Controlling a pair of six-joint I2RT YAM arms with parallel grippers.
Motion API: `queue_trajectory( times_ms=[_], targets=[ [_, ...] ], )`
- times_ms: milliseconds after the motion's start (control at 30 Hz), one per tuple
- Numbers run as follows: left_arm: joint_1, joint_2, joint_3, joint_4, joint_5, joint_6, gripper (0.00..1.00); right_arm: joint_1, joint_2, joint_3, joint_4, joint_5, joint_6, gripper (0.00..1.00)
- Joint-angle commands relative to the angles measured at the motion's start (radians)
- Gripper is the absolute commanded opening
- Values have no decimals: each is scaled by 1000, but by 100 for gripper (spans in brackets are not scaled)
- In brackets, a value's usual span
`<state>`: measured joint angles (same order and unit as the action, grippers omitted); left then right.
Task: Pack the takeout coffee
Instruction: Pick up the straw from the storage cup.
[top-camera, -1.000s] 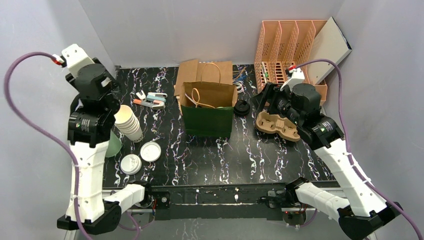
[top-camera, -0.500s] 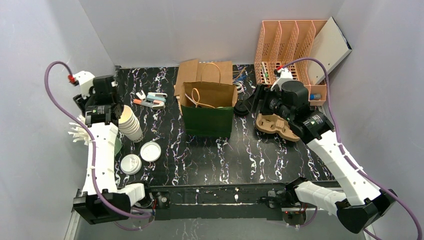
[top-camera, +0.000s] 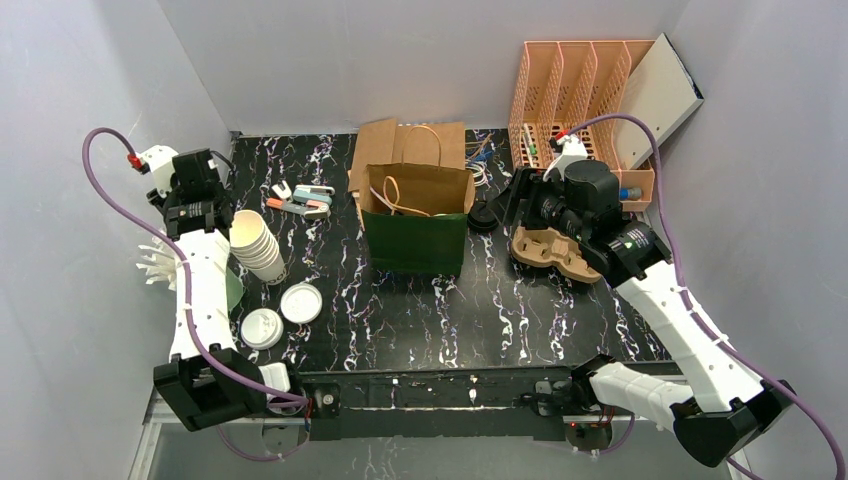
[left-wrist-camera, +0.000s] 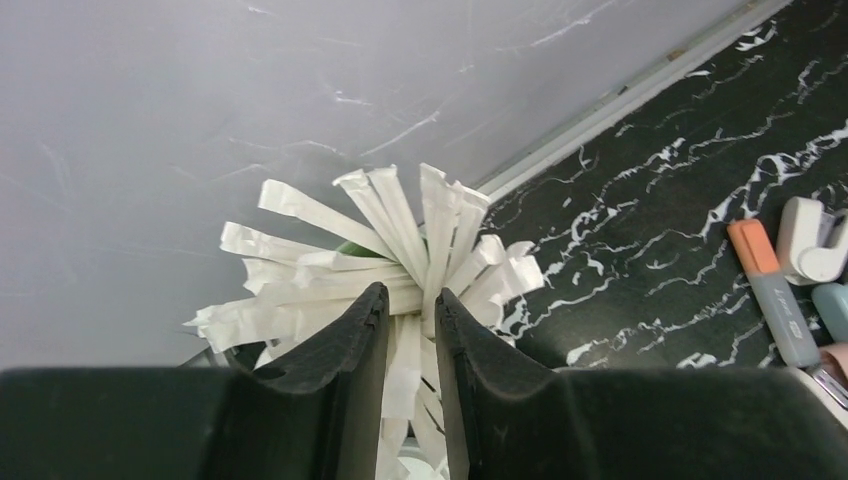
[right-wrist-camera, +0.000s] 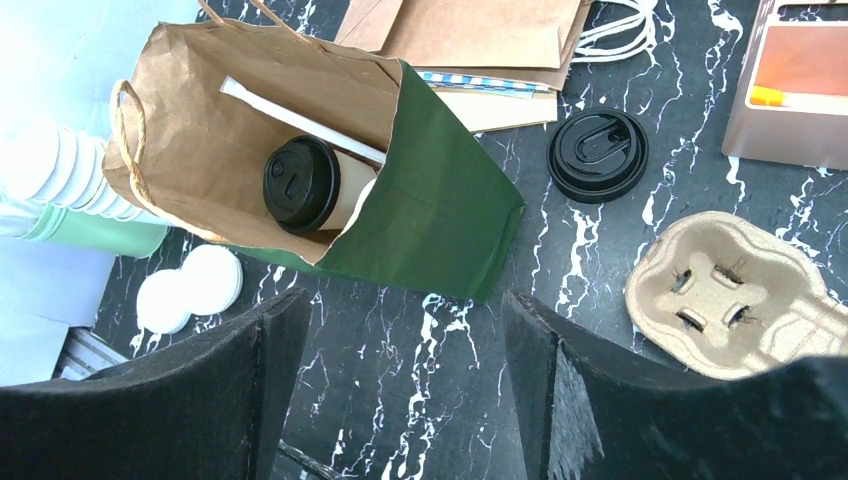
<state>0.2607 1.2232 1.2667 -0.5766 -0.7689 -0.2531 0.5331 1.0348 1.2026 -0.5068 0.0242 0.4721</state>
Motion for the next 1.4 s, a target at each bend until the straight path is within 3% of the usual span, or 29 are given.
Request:
queue_trajectory(
  times_ms=[0, 167, 267, 333, 533, 733, 1067, 1367],
  targets=[
    [8, -38, -15, -25, 66, -56, 27, 4, -13, 39, 14, 12, 4, 78],
    [8, -109, -41, -73, 93, -95, 33, 4, -15, 25, 20, 2, 8, 78],
    [8, -126, -36, -119, 48, -117, 35, 5, -16, 15, 25, -4, 9, 78],
    [8, -138, -41, -151, -3, -140, 42, 4, -16, 12, 27, -12, 11, 78],
    [8, -181, -78, -189, -48, -163, 43, 4, -14, 12, 36, -18, 17, 78],
    [8, -180, -152, -172, -31, -172, 32, 4, -21, 15, 34, -44, 20, 78],
    [7, -203, -129, -156, -57, -153, 0, 5, -27, 17, 30, -50, 26, 78],
    [8, -181, 20, -148, -107, -93, 0, 4, -28, 23, 30, -46, 25, 78]
  ],
)
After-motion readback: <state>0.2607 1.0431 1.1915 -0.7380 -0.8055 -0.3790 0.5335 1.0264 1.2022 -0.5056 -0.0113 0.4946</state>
